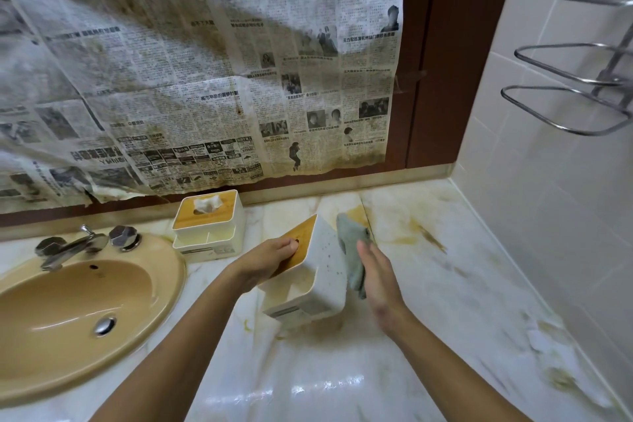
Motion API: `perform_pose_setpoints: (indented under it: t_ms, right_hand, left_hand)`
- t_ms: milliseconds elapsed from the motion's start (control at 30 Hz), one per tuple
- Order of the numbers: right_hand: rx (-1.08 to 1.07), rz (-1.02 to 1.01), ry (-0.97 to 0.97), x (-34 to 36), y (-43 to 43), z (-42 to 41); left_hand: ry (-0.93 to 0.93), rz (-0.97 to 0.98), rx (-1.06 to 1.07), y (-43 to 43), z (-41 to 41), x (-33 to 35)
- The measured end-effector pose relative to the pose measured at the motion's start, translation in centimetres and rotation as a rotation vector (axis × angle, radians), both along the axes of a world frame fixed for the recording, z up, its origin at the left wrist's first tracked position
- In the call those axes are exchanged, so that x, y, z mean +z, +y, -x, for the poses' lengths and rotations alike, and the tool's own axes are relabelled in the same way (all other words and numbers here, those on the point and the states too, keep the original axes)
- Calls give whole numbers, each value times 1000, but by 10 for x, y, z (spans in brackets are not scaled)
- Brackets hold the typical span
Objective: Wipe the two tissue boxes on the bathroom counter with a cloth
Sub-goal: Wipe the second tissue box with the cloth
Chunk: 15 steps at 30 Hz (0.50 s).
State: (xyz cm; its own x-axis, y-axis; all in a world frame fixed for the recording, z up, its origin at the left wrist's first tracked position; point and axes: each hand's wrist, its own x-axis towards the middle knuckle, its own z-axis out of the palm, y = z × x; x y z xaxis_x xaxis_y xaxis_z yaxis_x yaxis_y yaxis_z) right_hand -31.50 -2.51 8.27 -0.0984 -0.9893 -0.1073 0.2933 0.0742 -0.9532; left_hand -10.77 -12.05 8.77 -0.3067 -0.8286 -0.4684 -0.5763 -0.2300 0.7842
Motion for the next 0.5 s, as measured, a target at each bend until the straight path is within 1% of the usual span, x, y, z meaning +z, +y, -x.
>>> perform_pose_setpoints:
  t_ms: [67,100,133,200,267,333,367,500]
  right_hand:
    - [73,40,70,3,-4,-9]
    - [108,63,155,3,-5,-14]
    - [140,96,293,1,-6,-19]
    - [176,250,604,1,-2,-27]
    - [227,411,784,0,6,-31]
    - [290,484,866,-7,12,-30]
    - [309,493,874,-11,12,-27]
    - [226,423,886,-21,-13,-18]
  left_hand:
    - [72,-38,10,1,3,1]
    - [105,-44,28,0,4,0]
    - [144,-46,54,0,5,0]
    - [218,-43,94,0,5,2]
    - [264,-35,86,0,4,5]
    - [310,-38,65,-1,1,6]
    - [334,-47,43,-1,-1,6]
    - [320,-69,20,1,-6,0]
